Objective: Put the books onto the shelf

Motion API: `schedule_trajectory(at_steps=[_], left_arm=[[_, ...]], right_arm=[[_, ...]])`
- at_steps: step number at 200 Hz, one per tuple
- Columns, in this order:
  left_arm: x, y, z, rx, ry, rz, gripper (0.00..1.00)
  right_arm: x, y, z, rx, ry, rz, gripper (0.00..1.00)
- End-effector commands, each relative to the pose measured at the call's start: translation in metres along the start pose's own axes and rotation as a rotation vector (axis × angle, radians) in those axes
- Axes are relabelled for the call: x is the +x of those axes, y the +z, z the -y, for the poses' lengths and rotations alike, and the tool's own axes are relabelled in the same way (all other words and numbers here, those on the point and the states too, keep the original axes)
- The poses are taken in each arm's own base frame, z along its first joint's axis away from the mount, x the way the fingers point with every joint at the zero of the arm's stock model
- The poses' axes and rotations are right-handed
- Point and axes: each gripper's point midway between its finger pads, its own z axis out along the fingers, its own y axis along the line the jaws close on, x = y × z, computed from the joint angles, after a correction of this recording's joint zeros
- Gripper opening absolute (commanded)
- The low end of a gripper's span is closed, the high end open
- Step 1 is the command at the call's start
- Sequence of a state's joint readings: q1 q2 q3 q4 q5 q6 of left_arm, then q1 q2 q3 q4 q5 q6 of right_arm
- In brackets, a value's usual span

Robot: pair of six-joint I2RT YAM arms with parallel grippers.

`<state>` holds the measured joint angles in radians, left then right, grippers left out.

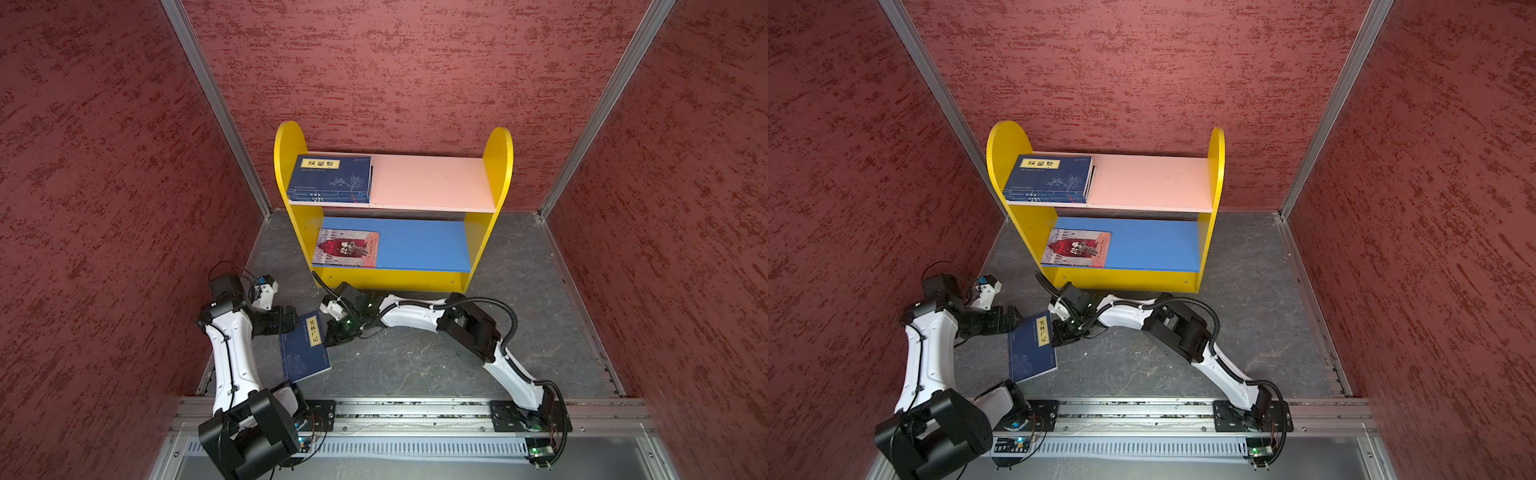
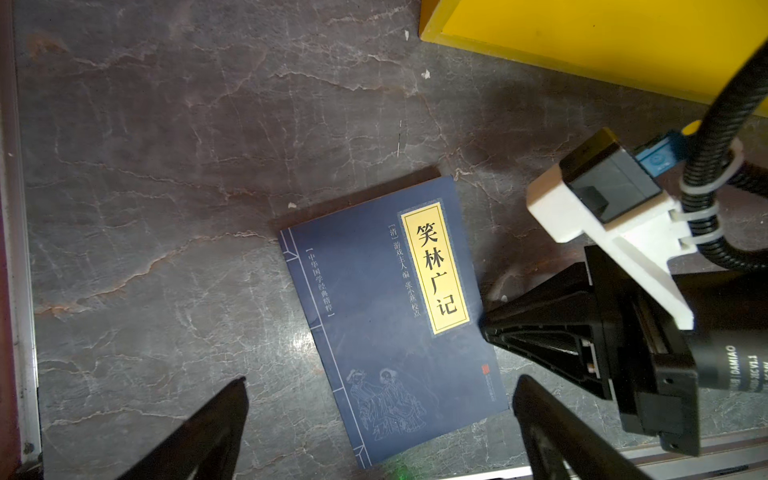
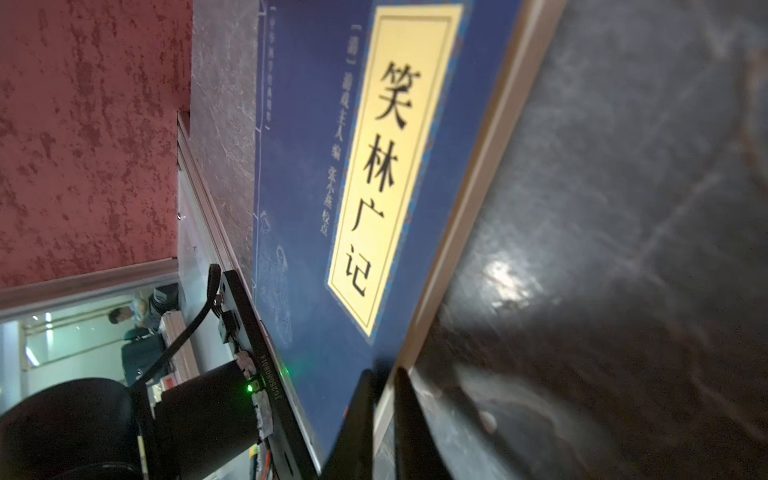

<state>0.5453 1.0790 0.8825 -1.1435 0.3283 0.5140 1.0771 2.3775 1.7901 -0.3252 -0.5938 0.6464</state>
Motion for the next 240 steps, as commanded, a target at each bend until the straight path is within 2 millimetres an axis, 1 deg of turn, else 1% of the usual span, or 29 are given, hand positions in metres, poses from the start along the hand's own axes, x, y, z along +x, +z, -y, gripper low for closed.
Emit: schedule_trajectory(at_steps=[1, 35, 58, 73, 92, 104, 121, 139, 152, 164, 187, 215, 240], left_arm=[[0.003, -0.001, -0.002, 0.004, -0.008, -0.023, 0.99], [0.017, 0.009, -0.009, -0.012, 0.024, -0.093, 0.99], [0.025, 0.018, -0.023, -0.054, 0.049, -0.145, 0.99], [0.029, 0.021, -0.028, -0.054, 0.038, -0.169, 0.99], [0.036, 0.027, -0.026, -0.014, 0.026, -0.195, 0.99], [0.036, 0.031, -0.026, -0.007, 0.03, -0.185, 0.99], [0.036, 0.039, -0.024, 0.0, 0.063, -0.163, 0.99], [0.037, 0.048, -0.02, -0.004, 0.097, -0.162, 0.99], [0.039, 0.052, -0.02, -0.014, 0.117, -0.166, 0.99], [0.036, 0.055, -0.024, -0.029, 0.113, -0.145, 0.99], [0.036, 0.062, -0.024, -0.017, 0.122, -0.129, 0.99], [0.041, 0.075, -0.03, -0.024, 0.103, -0.153, 0.99], [0.047, 0.086, -0.029, 0.006, 0.096, -0.181, 0.99]], right_arm=[[0.003, 0.004, 0.002, 0.007, 0.002, 0.009, 0.0], [0.005, 0.0, 0.007, 0.031, 0.018, 0.027, 0.0], [0.007, -0.005, 0.009, 0.045, 0.026, 0.036, 0.0], [0.007, -0.01, 0.009, 0.05, 0.029, 0.046, 0.0], [0.006, -0.017, 0.006, 0.048, 0.032, 0.065, 0.12], [0.006, -0.023, 0.004, 0.046, 0.038, 0.078, 0.2], [0.007, -0.029, 0.001, 0.042, 0.049, 0.092, 0.28], [0.008, -0.037, 0.001, 0.047, 0.065, 0.103, 0.32], [0.009, -0.043, 0.0, 0.055, 0.072, 0.107, 0.33], [0.009, -0.047, -0.003, 0.062, 0.074, 0.111, 0.34], [0.006, -0.056, -0.006, 0.069, 0.076, 0.121, 0.35], [0.001, -0.063, -0.01, 0.066, 0.084, 0.134, 0.35], [-0.003, -0.067, -0.013, 0.054, 0.09, 0.146, 0.36]])
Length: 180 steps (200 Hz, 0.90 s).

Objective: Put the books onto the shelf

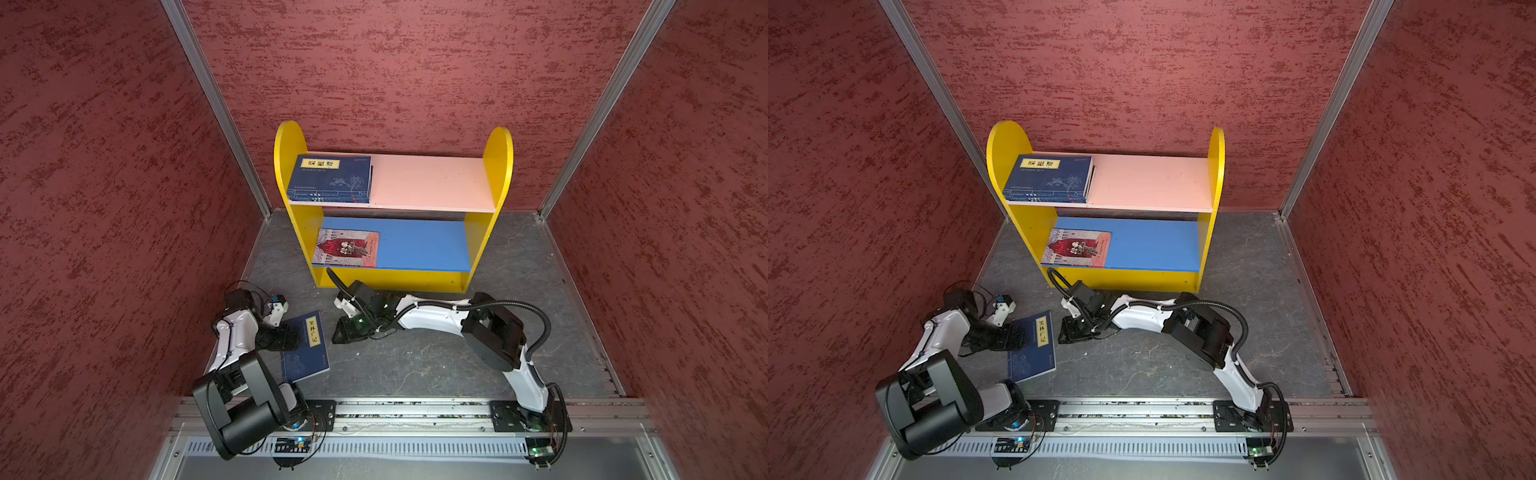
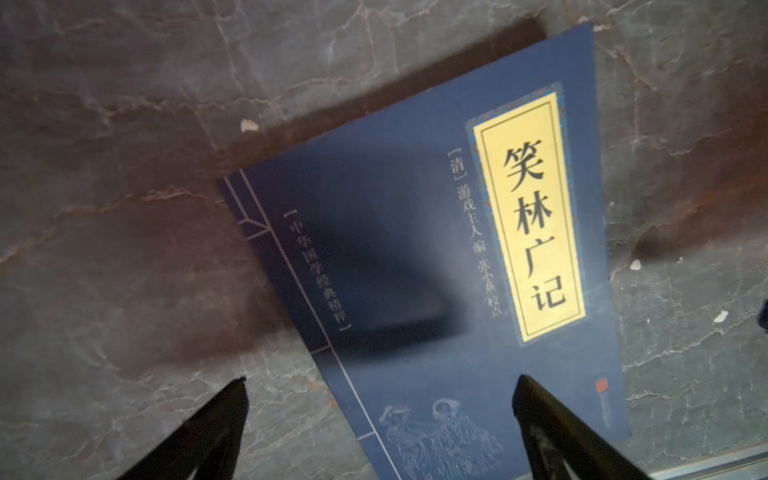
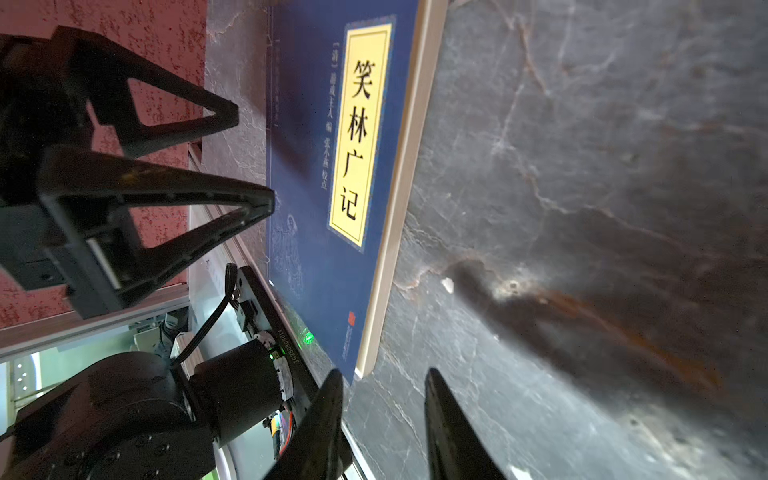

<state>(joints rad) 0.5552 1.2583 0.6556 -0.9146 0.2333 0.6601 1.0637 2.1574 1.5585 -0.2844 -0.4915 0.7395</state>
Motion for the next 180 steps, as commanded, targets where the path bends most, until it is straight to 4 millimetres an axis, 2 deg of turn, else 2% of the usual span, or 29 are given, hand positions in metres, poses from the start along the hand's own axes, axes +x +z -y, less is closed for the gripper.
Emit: schedule_trajectory(at_steps=[1, 51, 124, 139, 180], left_arm=[[-0.004, 0.009, -0.002, 0.012, 0.01, 0.012, 0.99], [-0.008, 0.016, 0.007, 0.077, 0.041, -0.002, 0.99], [-0.013, 0.014, 0.048, 0.077, 0.235, -0.02, 0.99], [-0.018, 0.011, 0.051, 0.037, 0.267, -0.015, 0.99], [-0.018, 0.006, 0.079, 0.06, 0.333, -0.045, 0.99]], right_arm=[[-0.014, -0.016, -0.014, -0.01, 0.005, 0.047, 0.36], [-0.017, -0.021, -0.015, -0.016, 0.014, 0.063, 0.38], [-0.014, -0.027, -0.014, -0.044, 0.04, 0.091, 0.43], [-0.011, -0.027, -0.009, -0.037, 0.057, 0.089, 0.46], [0.004, -0.024, 0.009, -0.006, 0.135, 0.065, 0.49]])
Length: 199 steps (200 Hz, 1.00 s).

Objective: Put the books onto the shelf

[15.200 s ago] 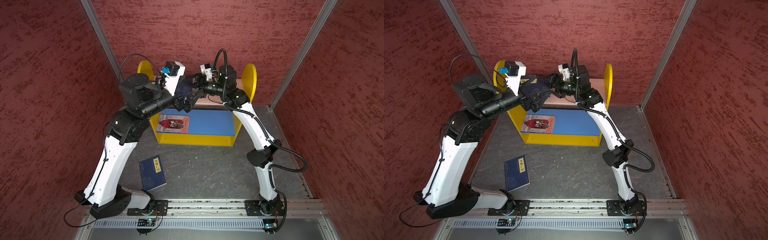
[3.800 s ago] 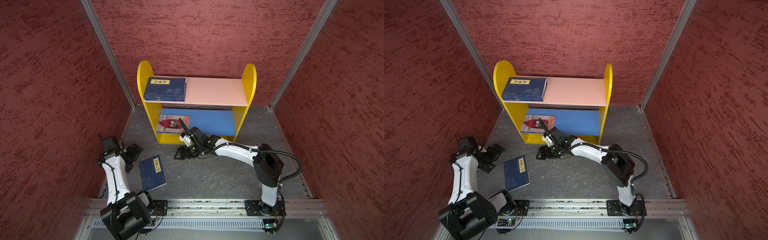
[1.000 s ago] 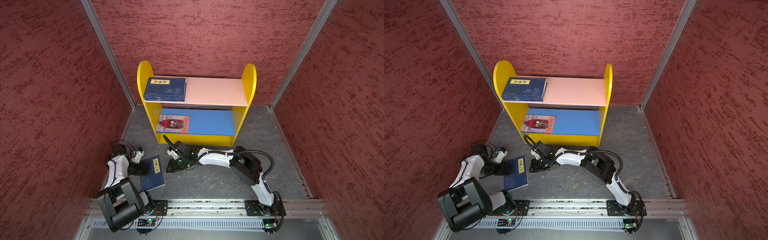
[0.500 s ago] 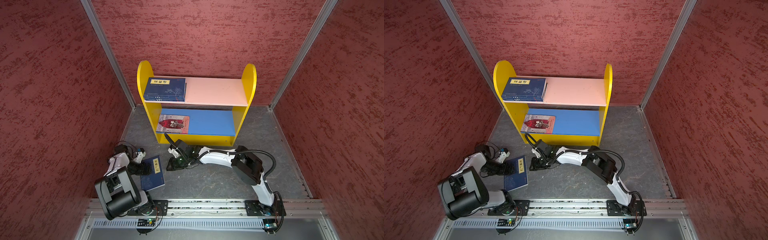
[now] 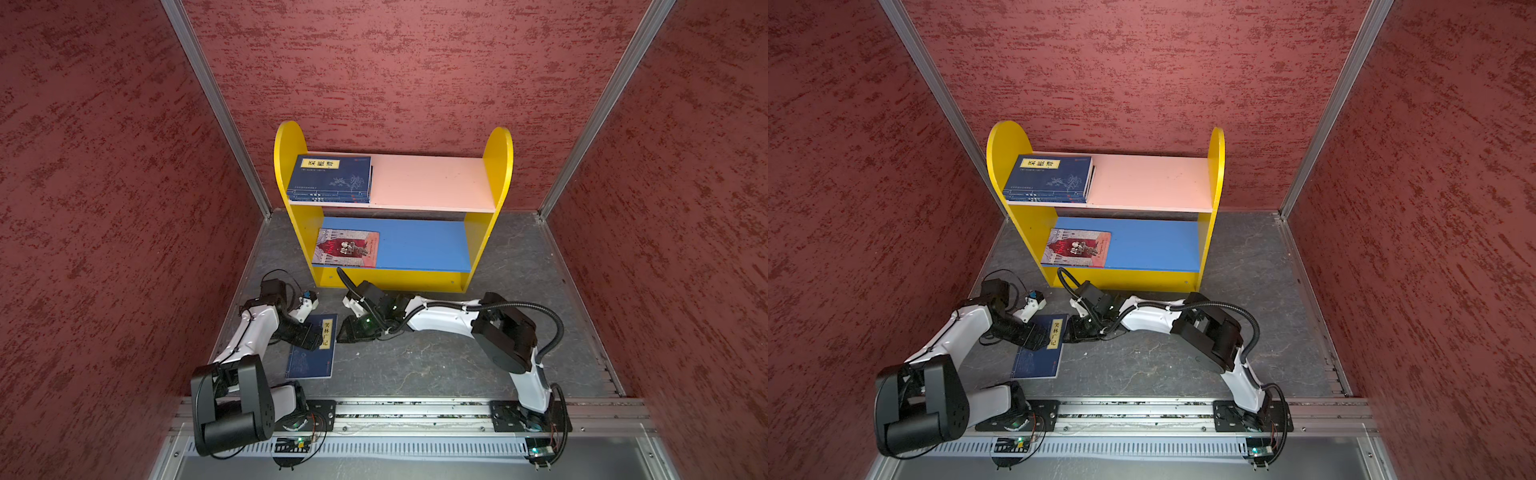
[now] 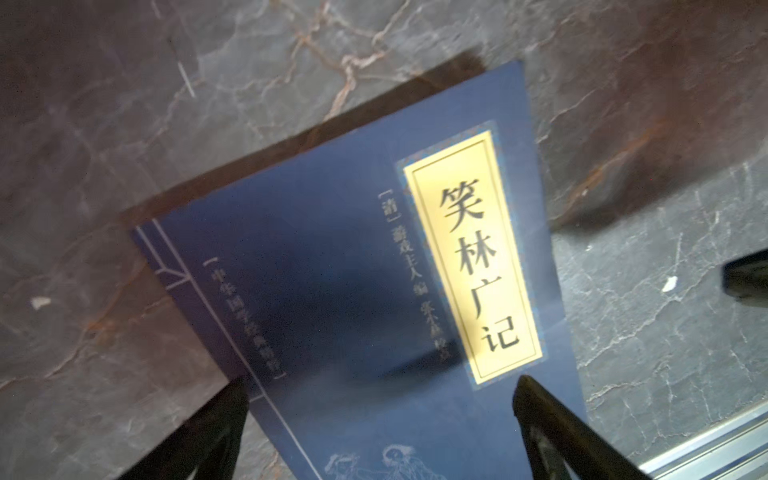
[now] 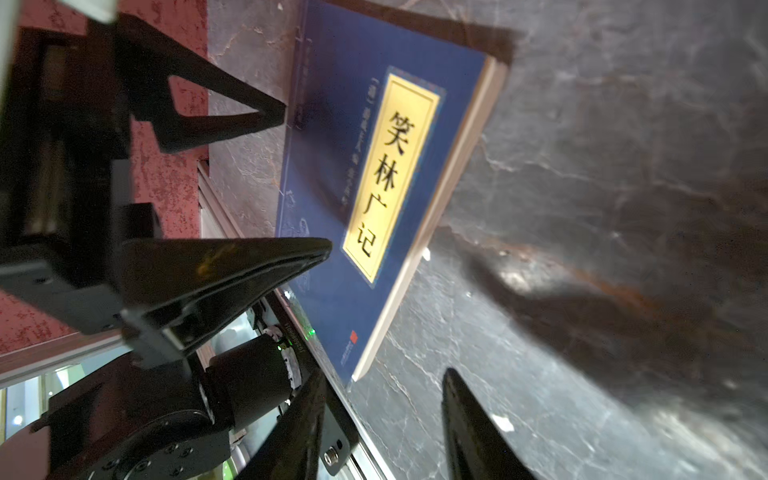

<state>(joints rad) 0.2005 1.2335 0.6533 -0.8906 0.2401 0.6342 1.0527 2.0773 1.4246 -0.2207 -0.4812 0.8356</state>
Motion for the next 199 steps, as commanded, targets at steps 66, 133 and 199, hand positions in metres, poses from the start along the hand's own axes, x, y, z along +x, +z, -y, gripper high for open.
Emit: schedule_trajectory(at_steps=[66, 133, 199], left_arm=[[-0.009, -0.021, -0.016, -0.033, -0.062, -0.008, 0.99], [0.015, -0.002, -0.027, -0.001, -0.062, -0.052, 0.99], [0.027, 0.012, -0.018, 0.063, -0.062, -0.107, 0.99]], right_arm=[[0.003, -0.002, -0.001, -0.087, 0.124, 0.059, 0.51], [0.002, 0.007, -0.005, -0.101, 0.143, 0.054, 0.52], [0.008, 0.014, -0.005, -0.111, 0.17, 0.041, 0.54]])
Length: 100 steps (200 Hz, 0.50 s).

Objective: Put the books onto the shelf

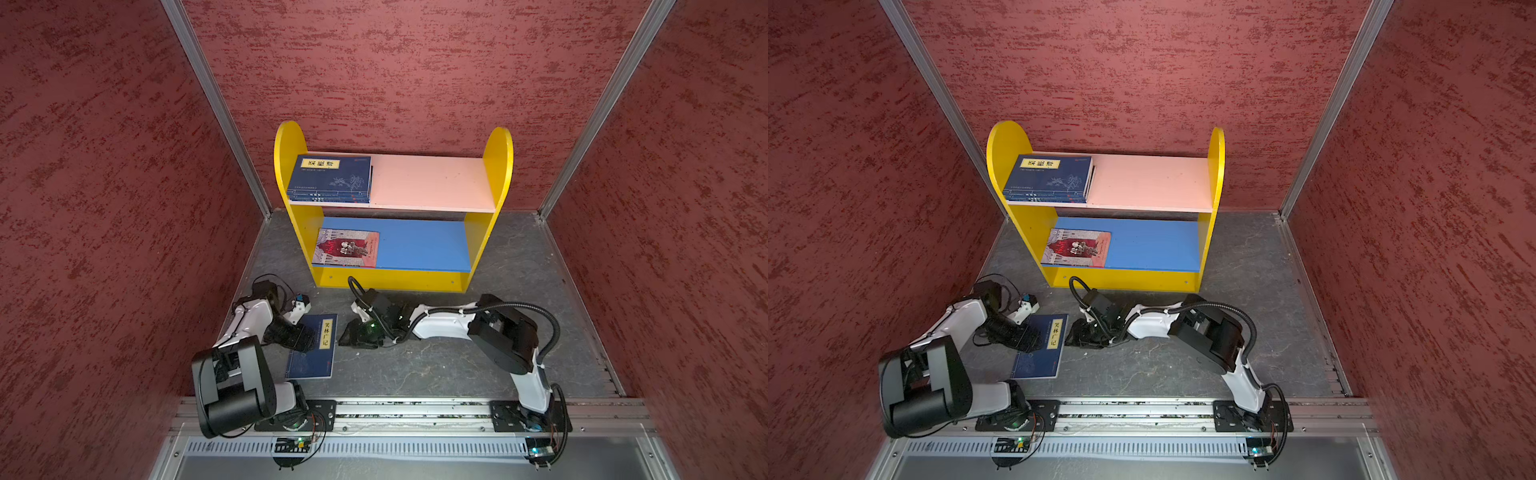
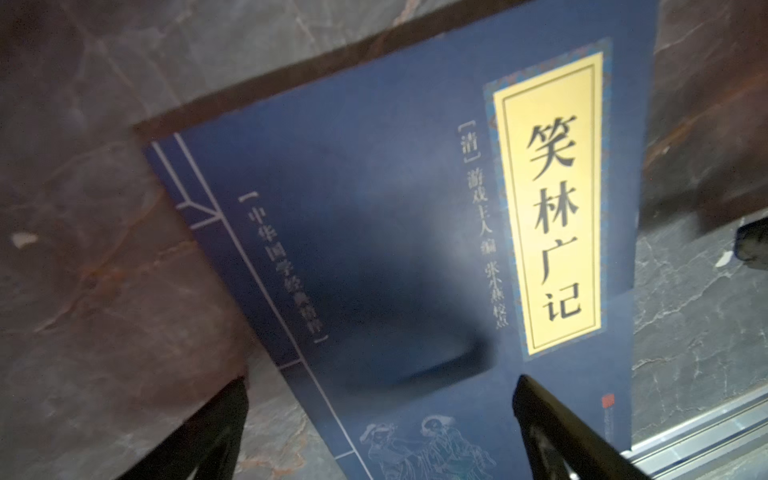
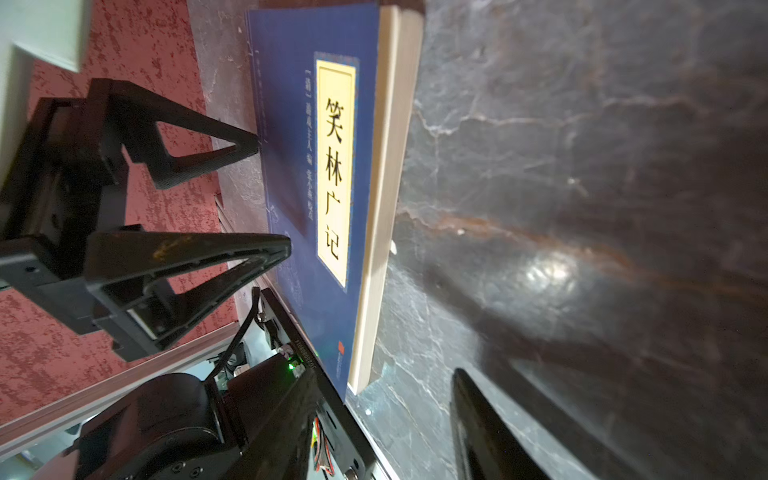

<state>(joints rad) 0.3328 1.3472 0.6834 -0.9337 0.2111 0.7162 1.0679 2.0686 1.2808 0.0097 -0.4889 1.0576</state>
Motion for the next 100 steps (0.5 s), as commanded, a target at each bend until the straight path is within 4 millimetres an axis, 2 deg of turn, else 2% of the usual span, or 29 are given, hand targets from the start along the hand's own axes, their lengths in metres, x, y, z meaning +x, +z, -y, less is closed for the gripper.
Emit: schedule_trajectory(at_steps=[1, 17, 65, 100], left_arm=[[0.004, 0.008, 0.004, 0.039, 0.015, -0.014, 0.99], [0.007, 0.011, 0.009, 0.068, 0.01, -0.031, 0.99], [0.009, 0.013, 0.005, 0.052, 0.013, -0.044, 0.99], [0.002, 0.009, 0.013, 0.078, 0.006, -0.052, 0.99]], right_arm=[[-0.001, 0.003, -0.012, -0.036, 0.002, 0.011, 0.54], [0.0, 0.002, -0.01, -0.034, 0.009, 0.018, 0.54], [0.008, 0.006, -0.005, -0.034, 0.042, 0.009, 0.54], [0.008, 0.015, 0.001, -0.028, 0.078, 0.02, 0.55]])
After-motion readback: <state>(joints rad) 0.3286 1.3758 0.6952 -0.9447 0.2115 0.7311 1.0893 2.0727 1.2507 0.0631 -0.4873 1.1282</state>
